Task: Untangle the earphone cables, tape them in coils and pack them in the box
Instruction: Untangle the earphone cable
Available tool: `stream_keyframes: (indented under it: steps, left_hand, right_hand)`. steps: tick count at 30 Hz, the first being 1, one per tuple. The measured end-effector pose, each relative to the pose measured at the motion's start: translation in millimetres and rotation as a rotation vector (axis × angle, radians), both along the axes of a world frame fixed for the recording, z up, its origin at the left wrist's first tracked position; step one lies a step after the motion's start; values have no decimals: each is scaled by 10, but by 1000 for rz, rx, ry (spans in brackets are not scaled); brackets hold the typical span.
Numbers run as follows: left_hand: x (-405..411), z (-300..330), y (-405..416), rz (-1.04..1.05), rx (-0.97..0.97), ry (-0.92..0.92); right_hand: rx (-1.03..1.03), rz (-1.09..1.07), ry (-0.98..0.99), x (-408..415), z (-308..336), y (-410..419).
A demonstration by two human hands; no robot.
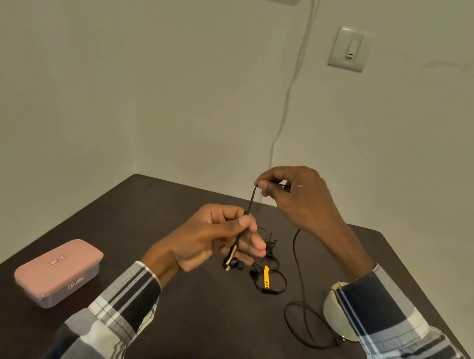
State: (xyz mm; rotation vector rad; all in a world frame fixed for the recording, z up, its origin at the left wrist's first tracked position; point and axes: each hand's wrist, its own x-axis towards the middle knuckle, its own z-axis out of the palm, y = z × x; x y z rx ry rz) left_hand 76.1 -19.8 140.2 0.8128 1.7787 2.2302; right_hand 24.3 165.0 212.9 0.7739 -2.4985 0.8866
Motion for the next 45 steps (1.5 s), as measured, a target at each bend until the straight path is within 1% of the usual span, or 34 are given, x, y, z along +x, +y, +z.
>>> stream_keyframes:
  steps: [5,8,10,12,14,16,18,23,26,28,32,34,38,40,42,45]
  left_hand:
    - [12,-13,62,27,102,-6]
    - [-22,-21,77,-38,209,-27]
    - [-46,-8,79,-69,283,-27]
    - [-53,39,99,-17,351,-24]
    - [-68,94,111,85,411,-40]
    - [-109,118,83,162,434,-48]
    - [-143,111,51,192,421,-47]
    - [-204,61,-30,241,347,-50]
    - [-236,90,-89,329,242,-17]
    - [-253,107,-142,387,131,26]
    - [-256,108,-205,438,-214,174]
    - [-245,115,-203,433,-304,194]
    - [-197,172,-145,356,-404,219]
    - [-148,209,-105,262,-446,231]
    - [-132,204,-93,188,-434,214]
    - [-139,181,-113,163,-367,166]
  right_hand:
    - [-47,29,-56,-77,-116,15]
    - [-58,59,-86,-114,-199,8]
    - [-73,136,-143,-115,-289,1]
    - [-147,213,-232,-83,-402,-27]
    - [-226,240,-313,-33,-533,-60]
    - [-252,256,-379,75,-666,-133]
    - [-250,299,-421,178,-781,-184]
    - [-179,292,-445,368,-878,-193]
    - [-86,286,-477,438,-910,-130]
    - [-32,274,-473,480,-888,-69]
    - [2,232,-415,593,-616,68]
    - [21,204,-355,635,-438,124]
    - [130,123,-230,613,-111,178]
    - [157,91,-165,579,42,186]
    - [164,76,-103,544,172,189]
    - [139,86,-54,502,292,174]
